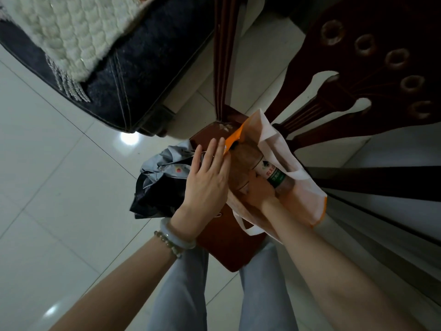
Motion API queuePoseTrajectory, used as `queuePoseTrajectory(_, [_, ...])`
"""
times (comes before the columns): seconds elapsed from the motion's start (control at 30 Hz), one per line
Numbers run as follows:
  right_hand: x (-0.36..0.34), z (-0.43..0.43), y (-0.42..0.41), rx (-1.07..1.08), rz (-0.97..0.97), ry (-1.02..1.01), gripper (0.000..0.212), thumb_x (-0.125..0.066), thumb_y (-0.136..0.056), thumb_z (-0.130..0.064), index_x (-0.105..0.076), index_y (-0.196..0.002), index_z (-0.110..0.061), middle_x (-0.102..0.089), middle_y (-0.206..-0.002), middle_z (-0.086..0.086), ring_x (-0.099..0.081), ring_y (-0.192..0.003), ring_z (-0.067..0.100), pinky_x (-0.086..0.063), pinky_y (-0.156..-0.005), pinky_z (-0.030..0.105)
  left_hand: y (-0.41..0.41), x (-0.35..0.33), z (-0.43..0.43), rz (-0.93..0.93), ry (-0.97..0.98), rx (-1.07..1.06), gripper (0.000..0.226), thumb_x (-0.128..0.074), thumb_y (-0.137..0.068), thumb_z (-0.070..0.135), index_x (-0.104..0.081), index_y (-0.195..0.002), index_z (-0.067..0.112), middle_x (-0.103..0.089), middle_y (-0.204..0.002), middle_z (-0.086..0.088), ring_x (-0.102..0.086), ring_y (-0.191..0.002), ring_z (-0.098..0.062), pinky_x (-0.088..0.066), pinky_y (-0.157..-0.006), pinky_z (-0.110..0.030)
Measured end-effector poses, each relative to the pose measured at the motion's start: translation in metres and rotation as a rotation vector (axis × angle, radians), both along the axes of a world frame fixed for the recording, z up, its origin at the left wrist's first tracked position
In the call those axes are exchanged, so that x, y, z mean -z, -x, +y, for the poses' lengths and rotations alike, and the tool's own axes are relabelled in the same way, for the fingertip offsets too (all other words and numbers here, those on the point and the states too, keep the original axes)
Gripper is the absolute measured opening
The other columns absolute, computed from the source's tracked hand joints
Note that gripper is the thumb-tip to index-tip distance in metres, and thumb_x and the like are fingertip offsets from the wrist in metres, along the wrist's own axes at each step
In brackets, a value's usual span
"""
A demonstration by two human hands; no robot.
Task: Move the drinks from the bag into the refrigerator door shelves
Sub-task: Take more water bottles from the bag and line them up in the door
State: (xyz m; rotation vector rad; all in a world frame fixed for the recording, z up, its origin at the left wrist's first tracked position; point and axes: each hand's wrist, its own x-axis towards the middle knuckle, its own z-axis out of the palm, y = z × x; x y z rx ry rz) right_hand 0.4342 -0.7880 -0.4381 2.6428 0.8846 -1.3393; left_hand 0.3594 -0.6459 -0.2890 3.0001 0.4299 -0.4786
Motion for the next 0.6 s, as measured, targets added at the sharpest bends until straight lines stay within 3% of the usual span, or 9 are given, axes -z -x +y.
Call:
queuePoseTrajectory(0.07, [-0.036,-0.001,-0.009,0.1,0.021,-0.079,0.089,-0.05,-0.072,-0.073,-0.027,-0.135,-0.014,-0.055,-0.125,0.009,-0.057,-0.107,0.024,-0.051,-0.083,0.039,0.002,-0.002,-0.003,0.017,0.003,-0.017,0.056,-0.019,-0.091,0.02,-0.033,-0.143,0.004,-0.021,-0.154,-0.017,-0.014,-0.144,-0.033,-0.015,-0.116,-0.052])
queuePoseTrajectory(0.17, [-0.113,-0.007,-0.028,0.29,0.002,-0.177,0.074,-0.072,-0.071,-0.042,-0.034,-0.127,-0.012,-0.06,-0.109,0.008,-0.06,-0.099,0.026,-0.05,-0.073,0.037,-0.001,-0.01,-0.003,0.021,0.009,-0.073,0.052,-0.033,-0.091,0.019,-0.037,-0.141,0.004,-0.025,-0.153,-0.017,-0.017,-0.143,-0.032,-0.012,-0.117,-0.05])
queuePoseTrajectory(0.23, [-0.155,-0.019,-0.037,0.26,-0.11,-0.208,0.074,-0.074,-0.065,-0.045,-0.037,-0.122,-0.017,-0.06,-0.101,0.001,-0.061,-0.094,0.022,-0.049,-0.071,0.036,-0.005,-0.018,-0.005,0.023,0.028,-0.068,0.052,-0.039,-0.093,0.02,-0.036,-0.142,0.005,-0.026,-0.153,-0.016,-0.017,-0.143,-0.032,-0.008,-0.115,-0.048])
queuePoseTrajectory(0.3, [-0.191,-0.027,-0.045,0.323,-0.116,-0.255,0.08,-0.077,-0.061,-0.046,-0.036,-0.124,-0.017,-0.06,-0.111,0.004,-0.058,-0.1,0.024,-0.05,-0.077,0.04,-0.009,-0.027,-0.009,0.031,0.033,-0.041,0.051,-0.041,-0.094,0.022,-0.036,-0.143,0.005,-0.025,-0.153,-0.016,-0.016,-0.143,-0.032,-0.005,-0.115,-0.047])
queuePoseTrajectory(0.37, [-0.223,-0.033,-0.052,0.446,-0.03,-0.322,0.073,-0.081,-0.062,-0.035,-0.039,-0.118,-0.015,-0.059,-0.112,0.007,-0.057,-0.102,0.027,-0.05,-0.078,0.039,-0.013,-0.031,-0.013,0.032,0.064,-0.003,0.05,-0.034,-0.095,0.021,-0.036,-0.142,0.004,-0.024,-0.154,-0.017,-0.015,-0.143,-0.033,-0.005,-0.115,-0.047])
queuePoseTrajectory(0.5, [-0.276,-0.045,-0.065,0.494,-0.093,-0.434,0.067,-0.084,-0.058,-0.028,-0.042,-0.109,-0.015,-0.06,-0.103,0.005,-0.057,-0.094,0.024,-0.045,-0.071,0.031,-0.037,-0.042,-0.038,0.015,0.238,0.088,0.057,-0.016,-0.089,0.021,-0.048,-0.131,0.0,-0.041,-0.143,-0.02,-0.029,-0.138,-0.035,-0.015,-0.117,-0.048])
queuePoseTrajectory(0.6, [-0.296,-0.049,-0.074,0.481,-0.146,-0.497,0.071,-0.085,-0.057,-0.03,-0.042,-0.112,-0.016,-0.058,-0.102,0.002,-0.054,-0.091,0.019,-0.044,-0.07,0.032,-0.062,-0.012,-0.053,0.095,0.541,-0.191,0.041,-0.036,-0.088,0.023,-0.056,-0.122,0.01,-0.056,-0.124,-0.01,-0.05,-0.119,-0.03,-0.036,-0.105,-0.04])
